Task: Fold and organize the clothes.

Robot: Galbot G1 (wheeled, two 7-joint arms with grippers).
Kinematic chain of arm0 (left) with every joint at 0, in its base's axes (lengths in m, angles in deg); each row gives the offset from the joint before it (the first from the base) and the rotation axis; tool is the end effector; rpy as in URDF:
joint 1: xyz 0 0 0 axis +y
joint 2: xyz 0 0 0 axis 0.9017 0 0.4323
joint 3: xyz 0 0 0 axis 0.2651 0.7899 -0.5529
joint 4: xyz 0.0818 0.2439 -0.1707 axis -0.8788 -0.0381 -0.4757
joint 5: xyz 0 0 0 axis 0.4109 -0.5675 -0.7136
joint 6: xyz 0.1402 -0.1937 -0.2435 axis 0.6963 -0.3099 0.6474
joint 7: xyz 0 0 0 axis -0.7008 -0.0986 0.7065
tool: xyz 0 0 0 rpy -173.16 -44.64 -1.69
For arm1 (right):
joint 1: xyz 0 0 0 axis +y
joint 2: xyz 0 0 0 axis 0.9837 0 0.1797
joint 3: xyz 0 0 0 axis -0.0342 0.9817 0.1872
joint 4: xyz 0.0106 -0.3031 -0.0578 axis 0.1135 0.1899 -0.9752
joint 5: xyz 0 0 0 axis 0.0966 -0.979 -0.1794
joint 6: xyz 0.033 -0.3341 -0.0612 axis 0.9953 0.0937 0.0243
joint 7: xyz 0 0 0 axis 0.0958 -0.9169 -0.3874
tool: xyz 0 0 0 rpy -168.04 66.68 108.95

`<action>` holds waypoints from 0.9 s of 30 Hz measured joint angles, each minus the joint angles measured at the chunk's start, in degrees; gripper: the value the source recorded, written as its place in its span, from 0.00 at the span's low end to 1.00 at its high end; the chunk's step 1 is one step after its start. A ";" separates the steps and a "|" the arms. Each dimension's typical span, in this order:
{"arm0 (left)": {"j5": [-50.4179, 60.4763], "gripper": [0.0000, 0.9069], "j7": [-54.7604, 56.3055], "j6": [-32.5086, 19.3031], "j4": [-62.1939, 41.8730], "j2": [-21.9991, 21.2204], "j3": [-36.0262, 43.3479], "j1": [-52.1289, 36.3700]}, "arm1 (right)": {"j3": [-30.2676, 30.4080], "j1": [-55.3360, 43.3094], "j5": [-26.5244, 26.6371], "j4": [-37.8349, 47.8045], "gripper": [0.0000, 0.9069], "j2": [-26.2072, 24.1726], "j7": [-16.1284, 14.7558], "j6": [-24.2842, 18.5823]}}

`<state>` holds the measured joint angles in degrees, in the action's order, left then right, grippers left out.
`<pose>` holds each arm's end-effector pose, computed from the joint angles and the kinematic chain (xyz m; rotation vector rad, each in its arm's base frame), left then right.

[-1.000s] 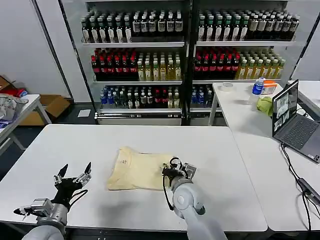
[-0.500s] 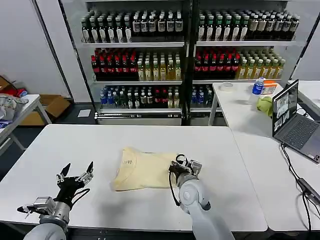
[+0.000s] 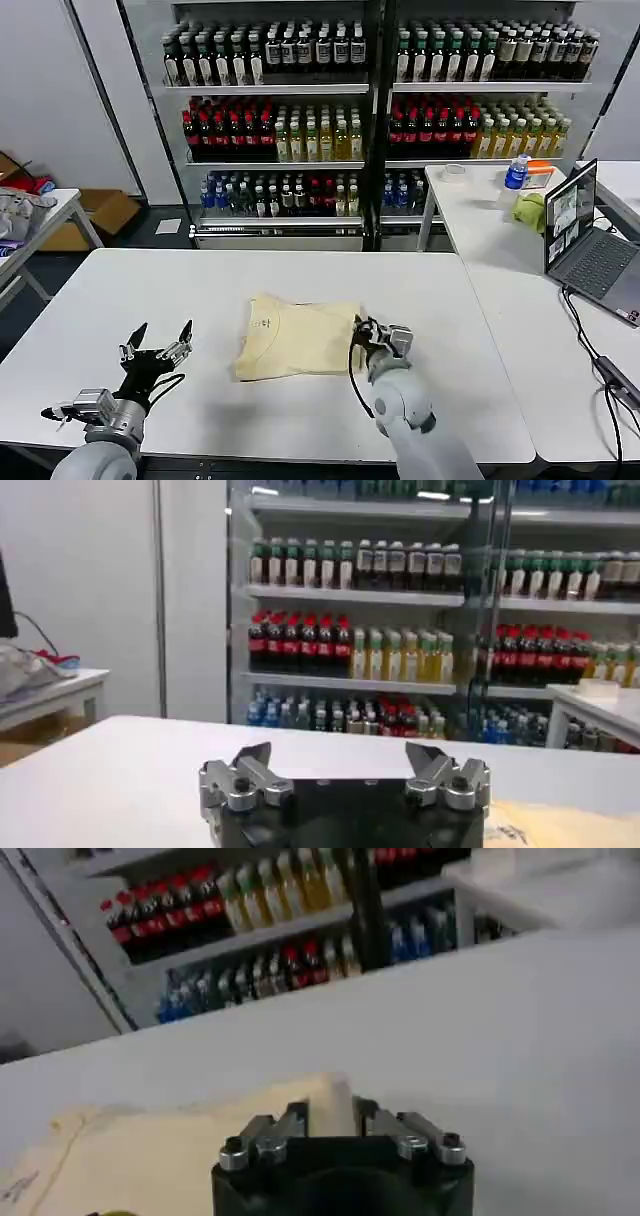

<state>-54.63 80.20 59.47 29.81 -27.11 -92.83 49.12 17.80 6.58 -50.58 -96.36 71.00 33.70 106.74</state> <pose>0.2274 0.0967 -0.2370 0.0212 -2.9792 0.0852 0.3296 0.0868 -0.2432 0.0963 -2.6622 -0.3090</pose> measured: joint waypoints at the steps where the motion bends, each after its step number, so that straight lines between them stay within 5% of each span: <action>1: 0.00 1.00 -0.01 0.01 0.12 0.01 0.10 0.05 | -0.19 0.72 -1.77 -0.62 1.00 -0.39 -0.74 -1.01; 15: 0.19 1.00 -0.06 0.22 1.51 -0.24 0.88 0.59 | -4.32 12.87 -23.50 -11.35 1.00 -4.09 -7.82 -14.97; 27: 0.52 1.00 -0.19 0.29 3.96 -0.21 0.65 2.53 | -8.15 21.67 -30.86 -19.56 1.00 -5.89 -10.22 -20.71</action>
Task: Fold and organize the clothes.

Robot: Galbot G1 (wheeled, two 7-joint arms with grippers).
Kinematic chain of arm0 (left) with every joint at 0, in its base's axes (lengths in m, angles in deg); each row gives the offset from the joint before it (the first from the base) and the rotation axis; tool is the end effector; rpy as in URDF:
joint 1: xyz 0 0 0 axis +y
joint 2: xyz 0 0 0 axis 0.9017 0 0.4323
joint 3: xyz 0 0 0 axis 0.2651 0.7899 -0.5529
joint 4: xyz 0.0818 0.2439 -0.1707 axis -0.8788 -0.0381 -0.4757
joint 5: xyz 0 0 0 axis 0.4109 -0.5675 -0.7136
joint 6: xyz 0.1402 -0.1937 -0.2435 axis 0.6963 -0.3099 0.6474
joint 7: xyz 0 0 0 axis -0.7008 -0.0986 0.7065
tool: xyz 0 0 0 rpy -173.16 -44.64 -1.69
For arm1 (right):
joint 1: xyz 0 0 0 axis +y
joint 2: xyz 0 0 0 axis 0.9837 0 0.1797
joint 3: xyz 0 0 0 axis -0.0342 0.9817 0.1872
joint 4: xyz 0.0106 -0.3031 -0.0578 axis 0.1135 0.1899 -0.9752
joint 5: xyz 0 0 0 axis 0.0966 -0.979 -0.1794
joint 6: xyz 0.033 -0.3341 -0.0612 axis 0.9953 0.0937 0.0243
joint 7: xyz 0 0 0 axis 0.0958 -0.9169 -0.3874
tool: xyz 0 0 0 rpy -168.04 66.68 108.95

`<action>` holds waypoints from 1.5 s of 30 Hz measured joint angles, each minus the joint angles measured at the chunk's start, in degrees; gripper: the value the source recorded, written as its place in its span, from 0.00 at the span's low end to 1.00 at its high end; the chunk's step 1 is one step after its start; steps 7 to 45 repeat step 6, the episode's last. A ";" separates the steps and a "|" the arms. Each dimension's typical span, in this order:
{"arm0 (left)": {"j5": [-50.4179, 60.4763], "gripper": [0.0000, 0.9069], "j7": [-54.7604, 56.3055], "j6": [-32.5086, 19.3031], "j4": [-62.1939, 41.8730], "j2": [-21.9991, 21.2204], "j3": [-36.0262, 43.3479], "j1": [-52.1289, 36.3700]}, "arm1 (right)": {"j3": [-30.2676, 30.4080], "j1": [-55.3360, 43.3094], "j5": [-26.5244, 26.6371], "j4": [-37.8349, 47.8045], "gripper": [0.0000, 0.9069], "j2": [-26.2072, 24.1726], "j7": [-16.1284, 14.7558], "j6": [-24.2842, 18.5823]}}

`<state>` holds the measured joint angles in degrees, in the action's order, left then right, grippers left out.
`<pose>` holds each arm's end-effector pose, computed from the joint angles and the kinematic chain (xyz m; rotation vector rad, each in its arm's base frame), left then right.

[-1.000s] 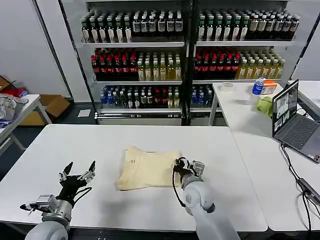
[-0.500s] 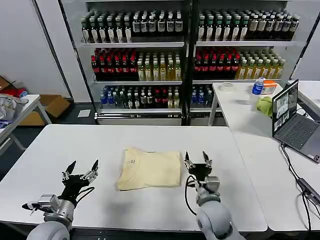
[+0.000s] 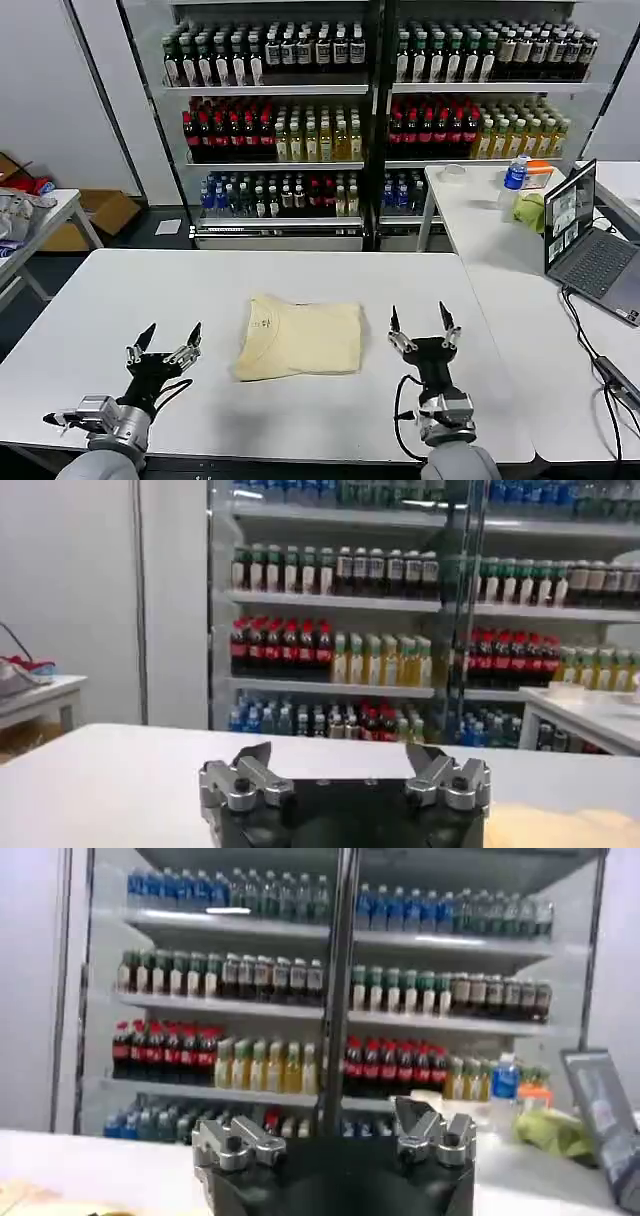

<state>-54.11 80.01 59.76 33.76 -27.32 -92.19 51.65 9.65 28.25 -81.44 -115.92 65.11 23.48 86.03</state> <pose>0.2142 0.0835 -0.2272 -0.0394 -2.9874 0.0866 0.2280 0.0325 -0.2343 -0.0167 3.1020 -0.1637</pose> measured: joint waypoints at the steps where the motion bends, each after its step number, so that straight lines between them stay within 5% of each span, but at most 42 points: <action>1: 0.00 1.00 0.00 0.01 0.24 -0.06 -0.10 0.19 | -0.16 0.50 -0.23 -0.50 1.00 -0.05 -0.06 -0.29; 45: 0.26 1.00 0.02 0.05 1.35 -0.33 -0.60 1.10 | -0.93 2.61 -1.42 -2.64 1.00 -0.07 -0.24 -1.40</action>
